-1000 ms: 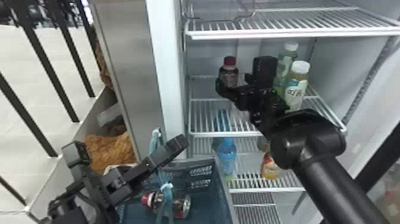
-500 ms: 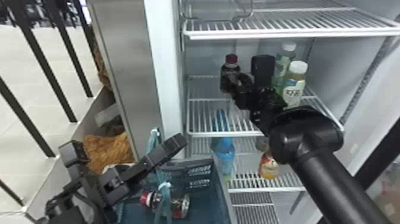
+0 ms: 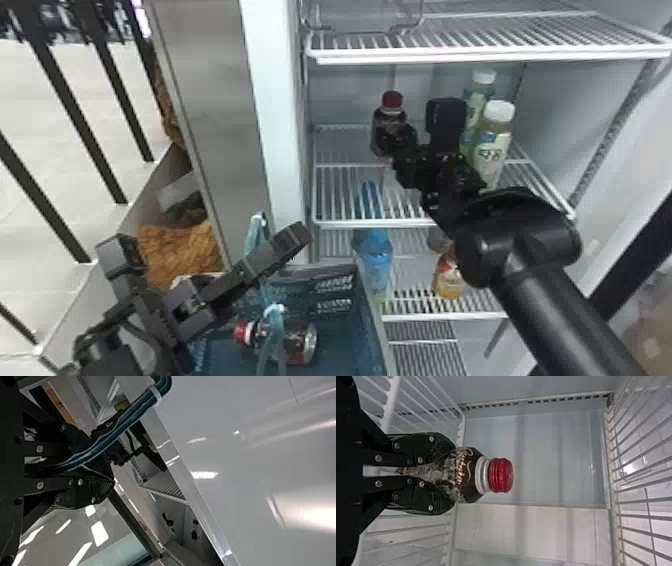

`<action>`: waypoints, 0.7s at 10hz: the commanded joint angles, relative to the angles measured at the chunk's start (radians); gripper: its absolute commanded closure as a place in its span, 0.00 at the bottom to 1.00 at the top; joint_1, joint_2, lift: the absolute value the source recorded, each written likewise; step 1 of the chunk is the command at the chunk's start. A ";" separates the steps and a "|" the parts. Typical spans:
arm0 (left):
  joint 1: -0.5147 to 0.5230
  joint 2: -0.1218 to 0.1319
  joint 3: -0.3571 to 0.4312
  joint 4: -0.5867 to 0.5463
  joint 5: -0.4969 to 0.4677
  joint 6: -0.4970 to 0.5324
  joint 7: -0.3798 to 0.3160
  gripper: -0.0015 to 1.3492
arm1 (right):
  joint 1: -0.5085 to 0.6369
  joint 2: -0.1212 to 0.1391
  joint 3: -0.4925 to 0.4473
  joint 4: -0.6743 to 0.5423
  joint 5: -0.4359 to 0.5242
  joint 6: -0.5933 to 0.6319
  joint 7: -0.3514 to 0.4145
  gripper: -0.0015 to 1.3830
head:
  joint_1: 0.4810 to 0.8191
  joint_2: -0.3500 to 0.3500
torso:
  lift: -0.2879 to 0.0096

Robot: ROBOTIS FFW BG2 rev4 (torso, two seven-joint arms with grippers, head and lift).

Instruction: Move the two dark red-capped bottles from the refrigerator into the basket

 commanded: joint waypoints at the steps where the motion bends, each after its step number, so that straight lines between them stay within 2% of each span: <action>1: 0.003 0.000 0.000 0.000 0.000 0.000 0.000 0.89 | 0.057 -0.011 -0.009 -0.094 -0.006 0.018 0.000 0.93 | 0.38 0.52 | 0.85; 7: 0.010 -0.003 0.000 0.000 0.000 -0.002 0.000 0.89 | 0.278 -0.063 0.009 -0.427 -0.090 0.050 0.028 0.93 | 0.45 0.56 | 0.85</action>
